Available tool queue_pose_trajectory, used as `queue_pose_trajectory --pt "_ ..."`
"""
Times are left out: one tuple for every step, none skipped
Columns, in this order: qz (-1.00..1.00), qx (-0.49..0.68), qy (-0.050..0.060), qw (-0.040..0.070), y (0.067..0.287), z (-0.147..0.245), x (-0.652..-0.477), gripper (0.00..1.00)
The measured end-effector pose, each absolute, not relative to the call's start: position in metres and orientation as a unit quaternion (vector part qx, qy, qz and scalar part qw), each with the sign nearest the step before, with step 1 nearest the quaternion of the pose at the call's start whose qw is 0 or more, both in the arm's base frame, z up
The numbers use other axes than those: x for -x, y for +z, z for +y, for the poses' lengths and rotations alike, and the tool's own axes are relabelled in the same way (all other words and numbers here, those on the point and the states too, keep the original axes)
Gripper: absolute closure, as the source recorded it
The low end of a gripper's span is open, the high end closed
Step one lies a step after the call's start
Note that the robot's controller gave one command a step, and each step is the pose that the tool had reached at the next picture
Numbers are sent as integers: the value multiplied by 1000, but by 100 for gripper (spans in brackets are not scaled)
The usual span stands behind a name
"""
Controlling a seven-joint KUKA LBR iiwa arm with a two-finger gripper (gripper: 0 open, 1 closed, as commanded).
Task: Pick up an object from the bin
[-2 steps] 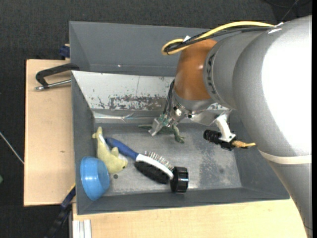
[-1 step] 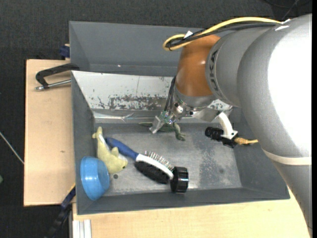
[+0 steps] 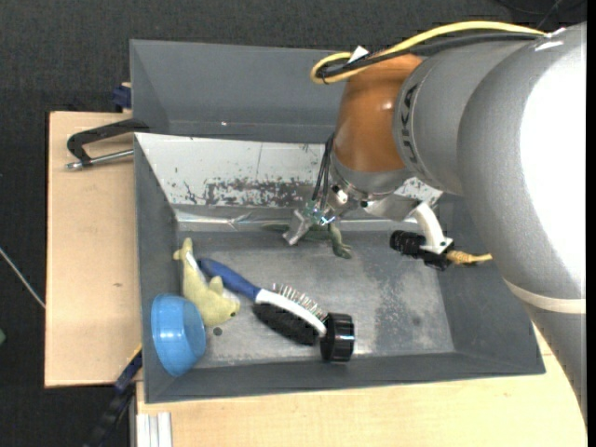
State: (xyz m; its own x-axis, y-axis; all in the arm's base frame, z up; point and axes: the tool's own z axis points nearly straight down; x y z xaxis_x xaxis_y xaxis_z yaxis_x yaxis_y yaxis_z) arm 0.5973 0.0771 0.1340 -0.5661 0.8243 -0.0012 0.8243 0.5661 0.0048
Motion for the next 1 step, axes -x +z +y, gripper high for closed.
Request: queue_pose_trajectory --pt "886 -465 3 3 185 78 -599 100"
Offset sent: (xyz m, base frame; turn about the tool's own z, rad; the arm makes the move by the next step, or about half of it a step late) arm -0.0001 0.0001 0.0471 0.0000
